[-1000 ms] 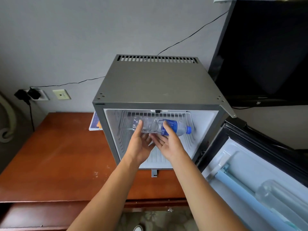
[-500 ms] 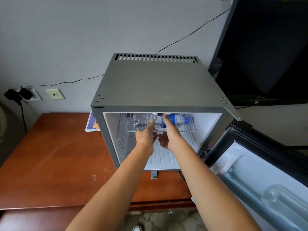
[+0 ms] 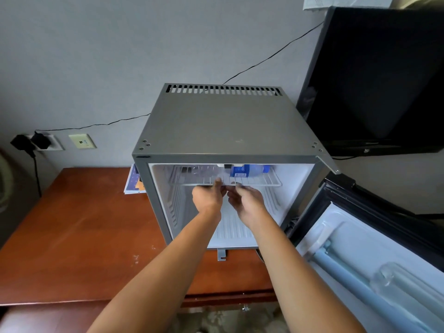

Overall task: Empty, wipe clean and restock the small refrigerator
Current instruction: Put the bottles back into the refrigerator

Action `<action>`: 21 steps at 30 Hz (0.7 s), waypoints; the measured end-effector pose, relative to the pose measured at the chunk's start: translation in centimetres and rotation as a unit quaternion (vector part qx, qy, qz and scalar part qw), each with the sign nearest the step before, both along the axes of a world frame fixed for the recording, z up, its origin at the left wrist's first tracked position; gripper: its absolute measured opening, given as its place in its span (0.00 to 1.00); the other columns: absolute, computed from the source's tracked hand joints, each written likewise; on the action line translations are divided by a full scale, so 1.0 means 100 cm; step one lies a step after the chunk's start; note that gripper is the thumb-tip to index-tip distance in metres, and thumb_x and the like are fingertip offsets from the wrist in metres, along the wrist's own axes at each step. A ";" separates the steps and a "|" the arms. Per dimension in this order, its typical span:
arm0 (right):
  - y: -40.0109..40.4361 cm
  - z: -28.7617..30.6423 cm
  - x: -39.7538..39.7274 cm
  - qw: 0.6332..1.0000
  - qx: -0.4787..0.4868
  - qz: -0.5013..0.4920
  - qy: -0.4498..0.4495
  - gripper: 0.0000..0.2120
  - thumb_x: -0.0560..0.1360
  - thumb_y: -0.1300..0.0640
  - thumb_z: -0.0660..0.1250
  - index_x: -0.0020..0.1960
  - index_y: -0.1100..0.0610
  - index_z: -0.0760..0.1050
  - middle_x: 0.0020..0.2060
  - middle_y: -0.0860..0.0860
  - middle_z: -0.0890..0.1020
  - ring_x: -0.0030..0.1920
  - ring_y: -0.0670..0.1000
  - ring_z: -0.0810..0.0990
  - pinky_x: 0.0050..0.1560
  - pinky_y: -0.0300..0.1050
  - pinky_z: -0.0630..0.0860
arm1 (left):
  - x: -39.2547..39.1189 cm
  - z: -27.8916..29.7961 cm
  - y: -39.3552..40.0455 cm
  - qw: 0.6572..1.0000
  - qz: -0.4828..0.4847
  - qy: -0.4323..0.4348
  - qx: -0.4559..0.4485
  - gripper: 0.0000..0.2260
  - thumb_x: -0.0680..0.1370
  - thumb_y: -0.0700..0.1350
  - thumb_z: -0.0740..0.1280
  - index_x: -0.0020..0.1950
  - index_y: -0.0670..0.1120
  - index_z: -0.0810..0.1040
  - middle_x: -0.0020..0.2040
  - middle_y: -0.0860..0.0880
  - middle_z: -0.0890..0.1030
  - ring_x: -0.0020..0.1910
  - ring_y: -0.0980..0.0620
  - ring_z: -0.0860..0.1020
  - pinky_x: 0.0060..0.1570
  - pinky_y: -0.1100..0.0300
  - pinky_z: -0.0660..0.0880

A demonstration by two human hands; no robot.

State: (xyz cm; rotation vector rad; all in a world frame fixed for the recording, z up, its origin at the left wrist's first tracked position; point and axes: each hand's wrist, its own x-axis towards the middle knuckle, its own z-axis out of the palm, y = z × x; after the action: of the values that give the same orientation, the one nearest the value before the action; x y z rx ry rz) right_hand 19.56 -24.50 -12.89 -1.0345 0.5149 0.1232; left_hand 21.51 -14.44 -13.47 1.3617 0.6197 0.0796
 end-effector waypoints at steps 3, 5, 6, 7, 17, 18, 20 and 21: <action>0.000 0.010 0.008 0.999 -0.029 0.004 -0.029 0.12 0.84 0.63 0.62 0.51 0.68 0.82 0.47 0.61 0.86 0.40 0.51 0.83 0.43 0.41 0.82 | 0.000 0.009 0.001 0.999 -0.021 -0.032 -0.003 0.09 0.80 0.44 0.72 0.45 0.39 0.84 0.39 0.46 0.87 0.39 0.51 0.87 0.50 0.51 0.83; -0.002 0.015 0.012 0.999 -0.032 0.003 -0.038 0.12 0.84 0.63 0.62 0.52 0.69 0.82 0.48 0.62 0.87 0.41 0.52 0.84 0.43 0.41 0.82 | 0.002 0.013 0.002 0.999 -0.028 -0.044 -0.012 0.08 0.81 0.42 0.70 0.48 0.38 0.83 0.41 0.45 0.87 0.40 0.51 0.87 0.53 0.50 0.83; -0.001 0.017 0.013 0.999 -0.032 -0.001 -0.038 0.11 0.84 0.64 0.63 0.52 0.70 0.81 0.48 0.63 0.87 0.42 0.53 0.85 0.43 0.41 0.82 | 0.001 0.015 0.002 0.998 -0.028 -0.048 -0.016 0.07 0.82 0.41 0.70 0.48 0.38 0.82 0.42 0.44 0.87 0.41 0.51 0.87 0.53 0.51 0.83; -0.001 0.018 0.013 0.999 -0.029 -0.003 -0.038 0.11 0.84 0.64 0.63 0.53 0.70 0.81 0.48 0.63 0.87 0.42 0.53 0.85 0.43 0.41 0.82 | 0.000 0.017 0.003 0.998 -0.030 -0.050 -0.018 0.07 0.82 0.41 0.69 0.48 0.38 0.82 0.42 0.44 0.87 0.41 0.51 0.87 0.53 0.51 0.83; 0.004 0.019 -0.018 0.983 -0.167 0.052 -0.053 0.07 0.83 0.58 0.64 0.55 0.58 0.80 0.47 0.56 0.87 0.46 0.55 0.86 0.48 0.47 0.84 | -0.023 0.006 0.017 0.979 -0.129 -0.056 0.147 0.12 0.81 0.38 0.69 0.63 0.38 0.77 0.52 0.44 0.85 0.50 0.48 0.85 0.58 0.51 0.81; 0.004 0.017 -0.025 0.972 -0.216 0.068 -0.057 0.07 0.83 0.57 0.64 0.56 0.56 0.80 0.49 0.54 0.87 0.48 0.54 0.86 0.50 0.48 0.84 | -0.030 0.004 0.019 0.970 -0.144 -0.058 0.188 0.12 0.81 0.38 0.69 0.64 0.39 0.77 0.52 0.45 0.85 0.52 0.48 0.84 0.57 0.52 0.80; 0.002 0.008 -0.038 0.936 -0.327 0.107 -0.071 0.10 0.83 0.55 0.63 0.62 0.53 0.79 0.56 0.52 0.84 0.53 0.53 0.84 0.55 0.50 0.83 | -0.047 -0.002 0.021 0.943 -0.176 -0.058 0.276 0.13 0.82 0.38 0.66 0.67 0.41 0.77 0.55 0.46 0.85 0.55 0.49 0.82 0.53 0.56 0.78; 0.001 0.003 -0.044 0.910 -0.385 0.130 -0.080 0.13 0.83 0.54 0.63 0.67 0.52 0.77 0.61 0.50 0.82 0.56 0.52 0.82 0.56 0.48 0.81 | -0.056 -0.004 0.023 0.927 -0.192 -0.052 0.317 0.14 0.82 0.40 0.66 0.67 0.42 0.77 0.58 0.47 0.85 0.56 0.49 0.81 0.52 0.55 0.78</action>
State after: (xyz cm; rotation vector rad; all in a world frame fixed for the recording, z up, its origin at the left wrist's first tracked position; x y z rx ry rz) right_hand 15.14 -24.41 -12.54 -1.8729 0.2644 0.0682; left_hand 15.88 -12.19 -13.85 2.0714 0.2251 0.0351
